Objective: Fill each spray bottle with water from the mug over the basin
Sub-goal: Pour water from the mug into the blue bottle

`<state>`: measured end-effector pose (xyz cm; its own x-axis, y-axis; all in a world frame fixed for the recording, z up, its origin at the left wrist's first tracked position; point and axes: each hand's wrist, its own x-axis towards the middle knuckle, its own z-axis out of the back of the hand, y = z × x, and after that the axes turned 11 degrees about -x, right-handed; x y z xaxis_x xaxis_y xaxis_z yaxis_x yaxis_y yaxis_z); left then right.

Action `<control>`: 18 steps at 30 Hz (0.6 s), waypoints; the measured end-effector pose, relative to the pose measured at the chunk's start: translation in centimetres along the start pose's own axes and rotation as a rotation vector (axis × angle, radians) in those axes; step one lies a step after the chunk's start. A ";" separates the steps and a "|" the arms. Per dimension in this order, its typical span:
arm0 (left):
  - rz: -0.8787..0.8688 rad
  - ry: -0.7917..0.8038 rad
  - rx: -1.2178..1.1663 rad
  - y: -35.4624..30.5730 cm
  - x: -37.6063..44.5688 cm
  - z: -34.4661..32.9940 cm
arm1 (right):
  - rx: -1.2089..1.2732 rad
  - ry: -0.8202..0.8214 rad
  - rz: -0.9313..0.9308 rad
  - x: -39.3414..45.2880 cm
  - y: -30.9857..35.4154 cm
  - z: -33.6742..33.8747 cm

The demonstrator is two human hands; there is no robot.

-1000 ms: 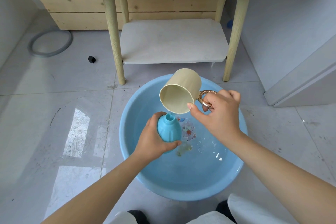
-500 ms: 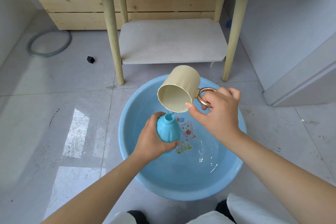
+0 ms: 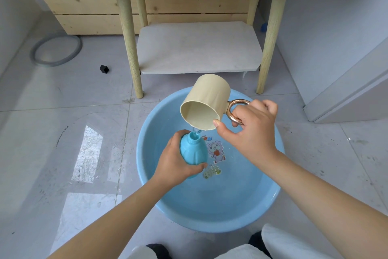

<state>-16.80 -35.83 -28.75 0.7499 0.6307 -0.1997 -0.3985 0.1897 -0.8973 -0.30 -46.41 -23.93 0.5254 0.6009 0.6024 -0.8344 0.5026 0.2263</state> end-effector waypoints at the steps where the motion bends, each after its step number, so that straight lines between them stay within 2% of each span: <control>1: 0.000 0.000 0.000 0.0 0.0 0.0 | 0.000 -0.004 0.006 0.0 0.0 0.0; 18: 0.005 -0.002 -0.002 0.0 0.0 0.0 | -0.036 -0.110 0.140 0.3 0.0 -0.1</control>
<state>-16.79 -35.84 -28.75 0.7469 0.6332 -0.2030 -0.4011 0.1856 -0.8970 -0.08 -46.18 -23.87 0.3810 0.5958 0.7070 -0.8907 0.4417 0.1077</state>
